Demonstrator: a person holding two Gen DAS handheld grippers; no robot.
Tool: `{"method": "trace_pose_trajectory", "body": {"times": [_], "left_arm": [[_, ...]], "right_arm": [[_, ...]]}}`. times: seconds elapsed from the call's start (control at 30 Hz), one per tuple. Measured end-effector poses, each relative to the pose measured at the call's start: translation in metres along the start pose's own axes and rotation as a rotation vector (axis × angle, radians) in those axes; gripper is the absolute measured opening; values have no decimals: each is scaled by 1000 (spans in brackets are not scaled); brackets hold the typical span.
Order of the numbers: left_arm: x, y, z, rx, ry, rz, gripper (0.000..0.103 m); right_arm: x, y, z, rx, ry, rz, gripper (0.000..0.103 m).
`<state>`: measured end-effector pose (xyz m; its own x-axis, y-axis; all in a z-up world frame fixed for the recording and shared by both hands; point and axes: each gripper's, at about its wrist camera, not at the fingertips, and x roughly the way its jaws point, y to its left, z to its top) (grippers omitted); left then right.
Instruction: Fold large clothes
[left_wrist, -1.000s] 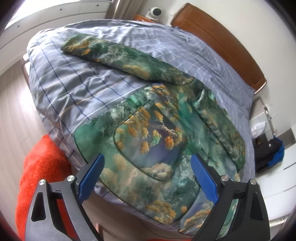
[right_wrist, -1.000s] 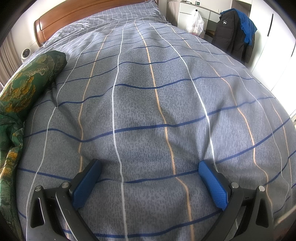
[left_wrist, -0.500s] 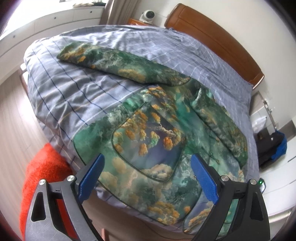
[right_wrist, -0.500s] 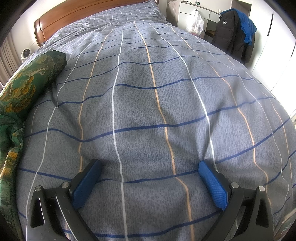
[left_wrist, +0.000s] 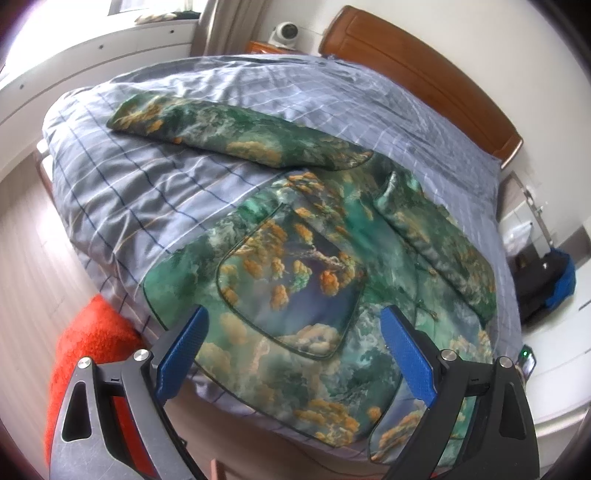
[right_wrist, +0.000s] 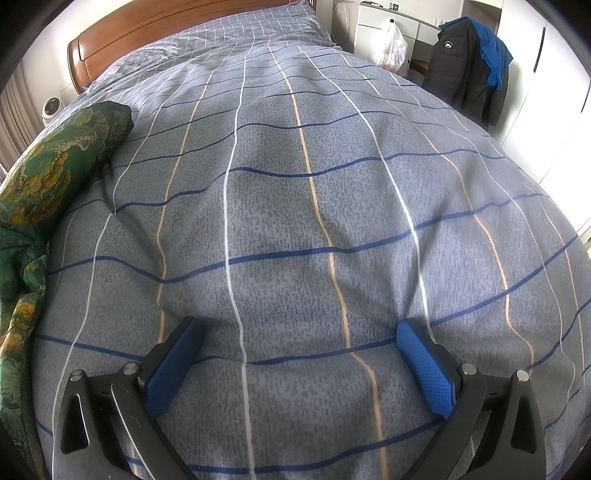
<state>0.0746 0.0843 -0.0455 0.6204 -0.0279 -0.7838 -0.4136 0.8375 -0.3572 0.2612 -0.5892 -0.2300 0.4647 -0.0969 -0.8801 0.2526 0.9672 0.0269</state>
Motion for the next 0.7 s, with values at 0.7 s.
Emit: {"method": "trace_pose_trajectory", "body": {"times": [0.7], "left_arm": [[15, -14, -8, 55, 43, 2, 95]], "right_arm": [[0, 0, 1, 0, 0, 0, 103]]}}
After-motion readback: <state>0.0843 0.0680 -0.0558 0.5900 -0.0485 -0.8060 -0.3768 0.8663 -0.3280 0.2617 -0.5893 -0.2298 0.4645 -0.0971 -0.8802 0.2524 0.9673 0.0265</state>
